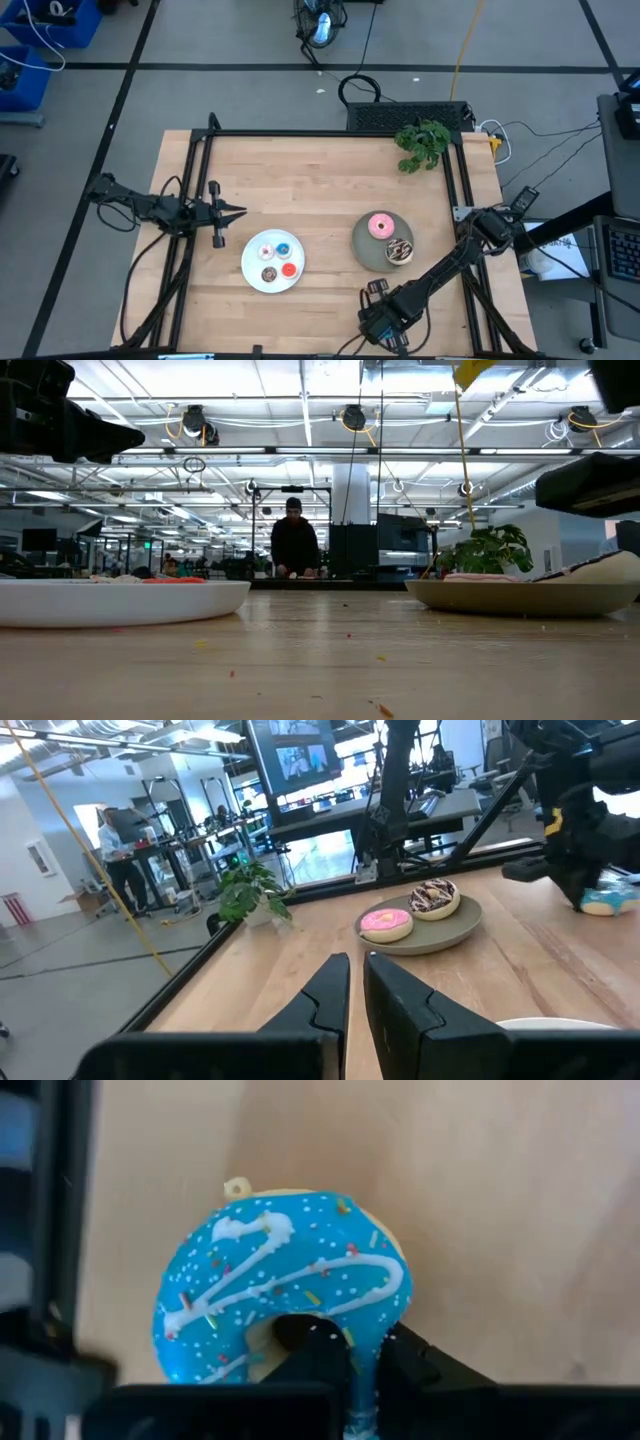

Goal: Pick & Place donuts
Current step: Put the large blue donut on the gray plate

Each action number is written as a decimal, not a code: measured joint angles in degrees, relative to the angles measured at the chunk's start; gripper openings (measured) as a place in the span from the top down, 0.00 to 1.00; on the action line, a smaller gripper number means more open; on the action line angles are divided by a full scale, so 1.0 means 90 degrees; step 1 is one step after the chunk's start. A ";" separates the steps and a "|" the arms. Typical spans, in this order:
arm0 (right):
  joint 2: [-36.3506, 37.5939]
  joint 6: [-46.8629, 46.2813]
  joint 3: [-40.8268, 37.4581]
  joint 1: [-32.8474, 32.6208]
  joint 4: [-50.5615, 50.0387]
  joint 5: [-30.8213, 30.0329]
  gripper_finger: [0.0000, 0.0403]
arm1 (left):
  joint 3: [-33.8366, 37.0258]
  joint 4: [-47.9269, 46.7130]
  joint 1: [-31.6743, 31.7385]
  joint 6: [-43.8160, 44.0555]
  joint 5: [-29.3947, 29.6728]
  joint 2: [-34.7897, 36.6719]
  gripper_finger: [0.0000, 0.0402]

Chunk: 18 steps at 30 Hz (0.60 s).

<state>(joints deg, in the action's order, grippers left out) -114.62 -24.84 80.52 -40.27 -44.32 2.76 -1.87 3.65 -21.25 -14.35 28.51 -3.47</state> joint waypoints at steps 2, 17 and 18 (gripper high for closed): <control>0.0096 0.0052 0.0097 0.0140 -0.0361 0.0089 0.97 | 0.0000 0.0002 0.0001 0.0002 0.0000 0.0001 0.90; 0.2461 0.1036 0.0363 0.1629 -0.0988 -0.1325 0.97 | 0.0000 0.0125 0.0000 0.0054 -0.0004 0.0000 0.90; 0.2530 0.1069 0.0363 0.1762 -0.0990 -0.1326 0.97 | 0.0000 0.0122 -0.0001 0.0032 -0.0005 0.0000 0.90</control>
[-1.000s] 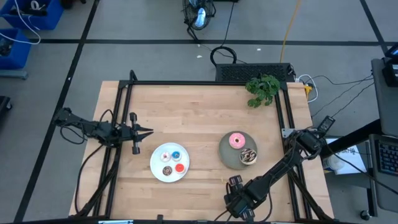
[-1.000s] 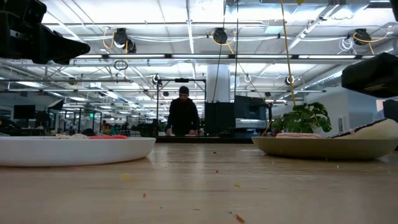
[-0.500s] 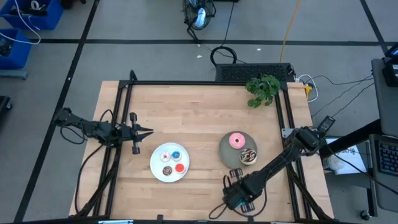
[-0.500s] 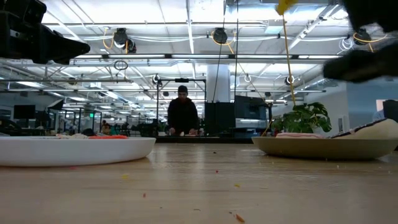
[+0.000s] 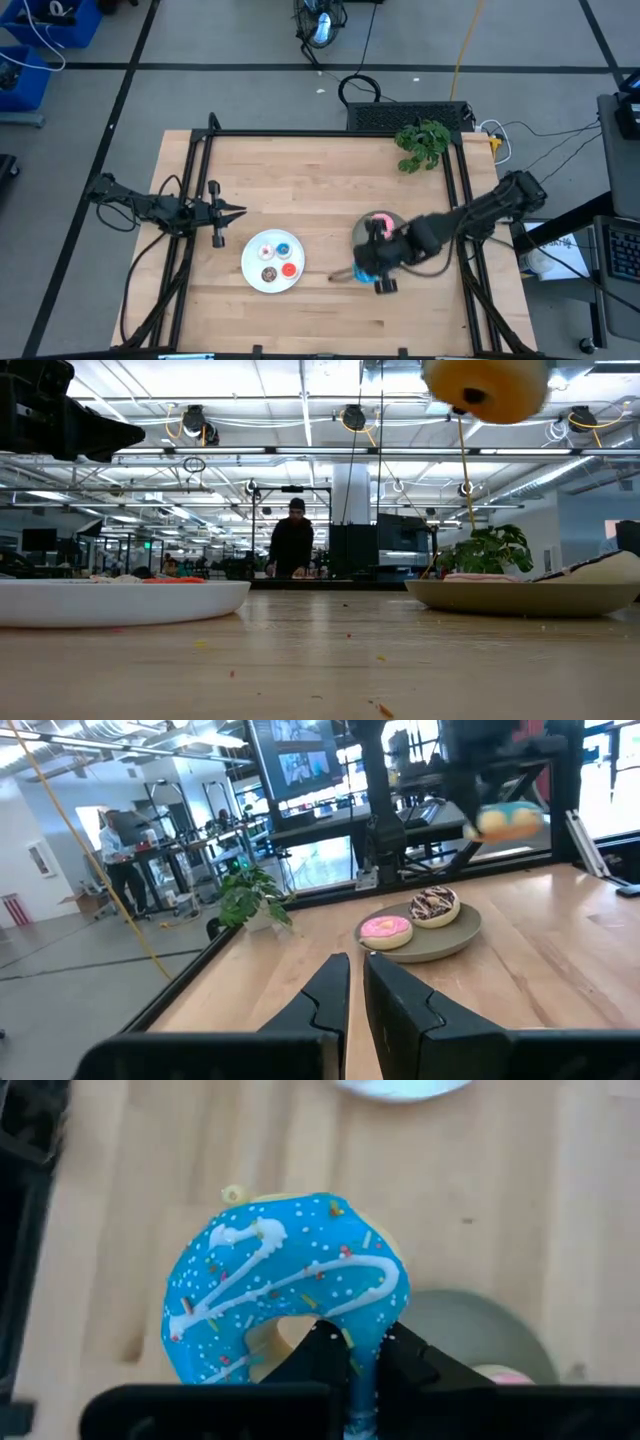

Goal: Pick & Place donuts
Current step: Put the large blue donut on the gray plate

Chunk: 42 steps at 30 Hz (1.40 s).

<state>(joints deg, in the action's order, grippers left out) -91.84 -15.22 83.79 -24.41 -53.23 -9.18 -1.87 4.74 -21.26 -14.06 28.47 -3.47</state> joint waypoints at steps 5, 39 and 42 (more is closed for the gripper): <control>0.0021 0.0018 -0.0010 0.0691 -0.0324 0.0014 0.96 | 0.0000 0.0001 0.0002 -0.0022 0.0000 -0.0001 0.90; -0.0354 0.0265 -0.2361 0.1764 0.1658 0.1367 0.97 | 0.0000 -0.0024 0.0001 -0.0105 0.0007 0.0000 0.90; -0.0485 0.0265 -0.2365 0.1764 0.1642 0.1356 0.96 | 0.0000 -0.0030 0.0002 -0.0110 0.0007 -0.0001 0.90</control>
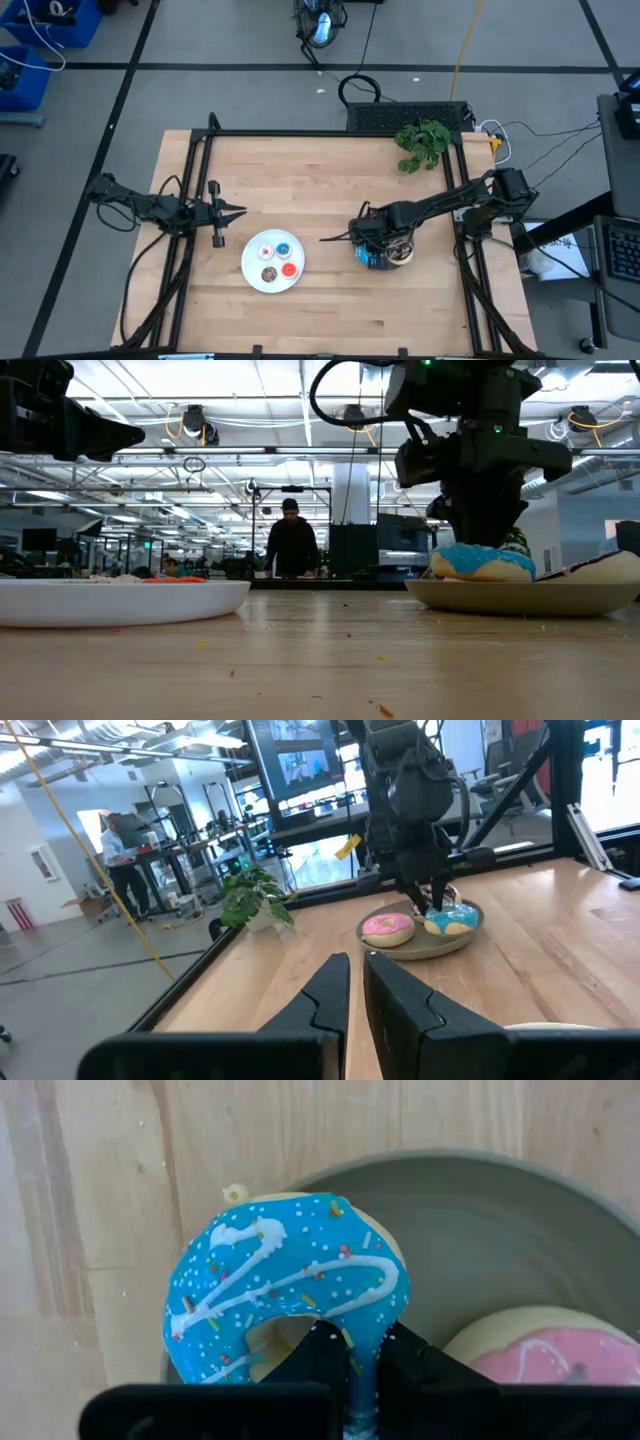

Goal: Pick & Place donuts
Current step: Put the large blue donut on the gray plate

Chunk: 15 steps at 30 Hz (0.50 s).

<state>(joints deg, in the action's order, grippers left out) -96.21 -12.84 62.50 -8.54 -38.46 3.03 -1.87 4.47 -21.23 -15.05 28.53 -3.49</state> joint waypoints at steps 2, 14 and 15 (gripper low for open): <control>-0.0043 0.0004 0.0000 0.0010 0.0053 -0.0016 0.96 | 0.0000 0.0000 -0.0001 -0.0002 0.0002 0.0002 0.90; -0.0038 -0.0041 0.0000 0.0053 -0.0030 -0.0310 0.95 | 0.0000 0.0000 -0.0002 0.0007 0.0002 0.0001 0.90; -0.0038 -0.0041 0.0000 0.0053 -0.0067 -0.0308 0.95 | 0.0000 0.0000 -0.0001 0.0015 0.0002 0.0001 0.90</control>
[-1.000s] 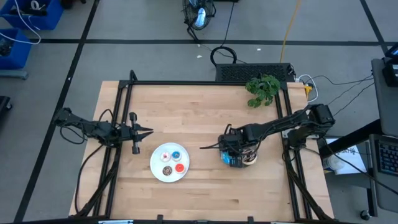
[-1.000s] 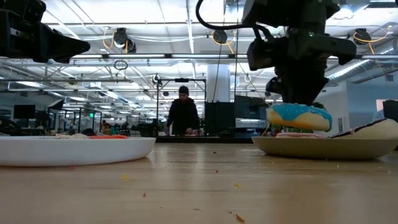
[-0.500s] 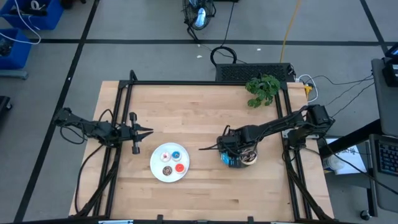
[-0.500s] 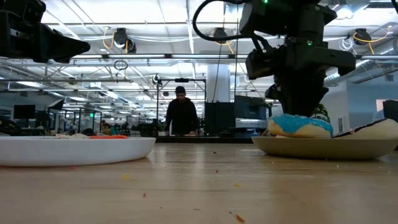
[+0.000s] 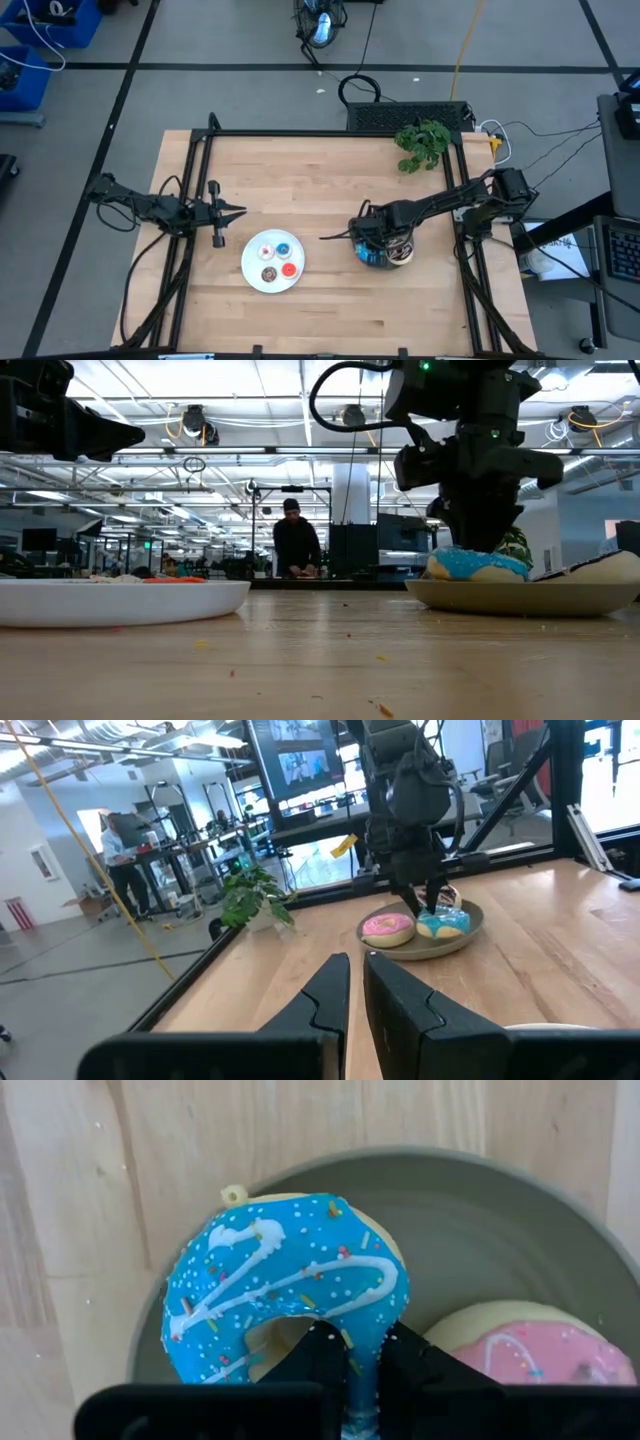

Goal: Pick & Place donuts
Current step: Put the large blue donut on the gray plate

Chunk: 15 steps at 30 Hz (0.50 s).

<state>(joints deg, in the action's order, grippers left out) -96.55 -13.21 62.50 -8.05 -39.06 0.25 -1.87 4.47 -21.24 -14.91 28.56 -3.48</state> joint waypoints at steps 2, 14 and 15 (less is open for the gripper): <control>0.0000 0.0000 0.0000 0.0000 -0.0062 0.0031 0.95 | 0.0000 0.0000 -0.0001 0.0002 0.0000 -0.0001 0.90; 0.0000 0.0090 0.0000 0.0024 -0.0161 0.0300 0.80 | 0.0000 0.0007 0.0001 -0.0045 0.0002 -0.0001 0.90; 0.0000 0.0092 0.0000 0.0024 -0.0163 0.0296 0.78 | 0.0000 0.0007 0.0001 -0.0043 0.0002 0.0001 0.90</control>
<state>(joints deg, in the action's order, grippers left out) -96.55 -12.38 62.50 -7.84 -40.53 2.92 -1.87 4.54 -21.23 -15.29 28.58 -3.47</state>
